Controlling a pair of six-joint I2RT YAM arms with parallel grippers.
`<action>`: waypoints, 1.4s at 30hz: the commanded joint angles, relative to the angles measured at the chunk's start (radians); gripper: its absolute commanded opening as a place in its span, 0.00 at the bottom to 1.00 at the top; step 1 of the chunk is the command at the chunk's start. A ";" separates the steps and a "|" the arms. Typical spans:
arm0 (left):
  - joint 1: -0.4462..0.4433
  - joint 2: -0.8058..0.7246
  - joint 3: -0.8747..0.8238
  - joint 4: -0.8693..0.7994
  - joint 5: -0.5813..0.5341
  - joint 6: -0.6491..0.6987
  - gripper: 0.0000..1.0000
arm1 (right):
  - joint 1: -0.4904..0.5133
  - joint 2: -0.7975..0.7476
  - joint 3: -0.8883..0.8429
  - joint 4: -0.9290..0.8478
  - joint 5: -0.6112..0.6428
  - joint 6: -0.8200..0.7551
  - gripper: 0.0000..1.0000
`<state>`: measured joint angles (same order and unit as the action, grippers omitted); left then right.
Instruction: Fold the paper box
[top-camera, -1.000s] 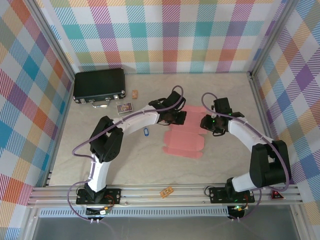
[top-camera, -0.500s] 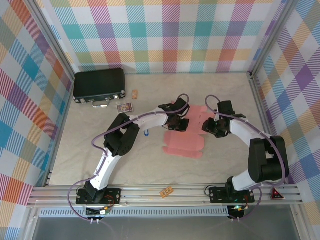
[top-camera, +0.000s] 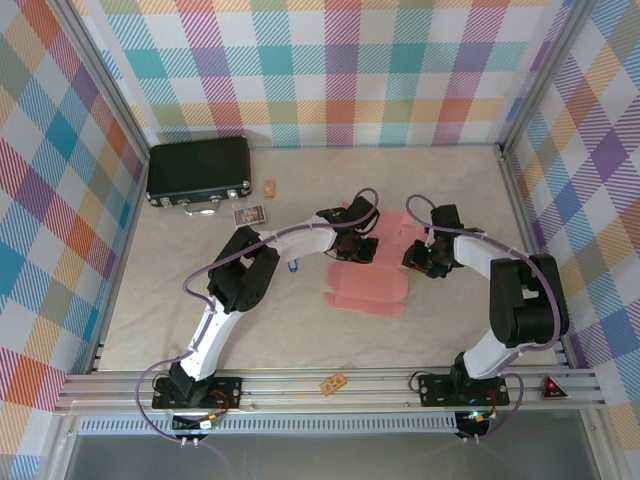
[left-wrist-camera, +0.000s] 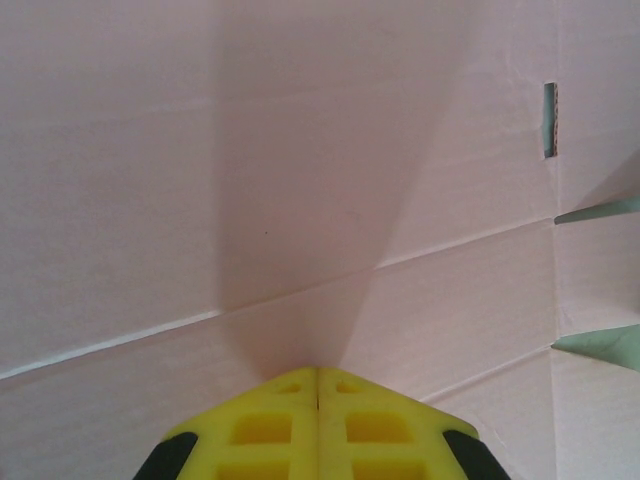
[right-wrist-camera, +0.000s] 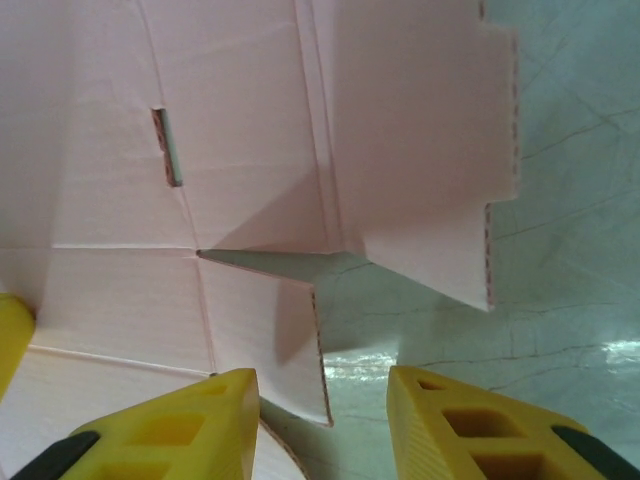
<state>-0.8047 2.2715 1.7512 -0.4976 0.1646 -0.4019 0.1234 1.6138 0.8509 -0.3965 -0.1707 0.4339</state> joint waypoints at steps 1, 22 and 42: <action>-0.006 0.001 -0.029 -0.064 -0.027 0.011 0.00 | -0.005 0.014 0.017 0.038 -0.064 -0.003 0.37; -0.006 0.003 -0.028 -0.072 -0.037 0.022 0.00 | 0.005 -0.001 0.028 0.103 -0.256 -0.062 0.28; -0.007 -0.008 0.005 -0.108 -0.050 0.046 0.00 | 0.044 0.044 0.094 0.054 -0.214 -0.063 0.28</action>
<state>-0.8043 2.2711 1.7523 -0.5041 0.1452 -0.3798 0.1577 1.6989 0.9295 -0.3122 -0.4091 0.3862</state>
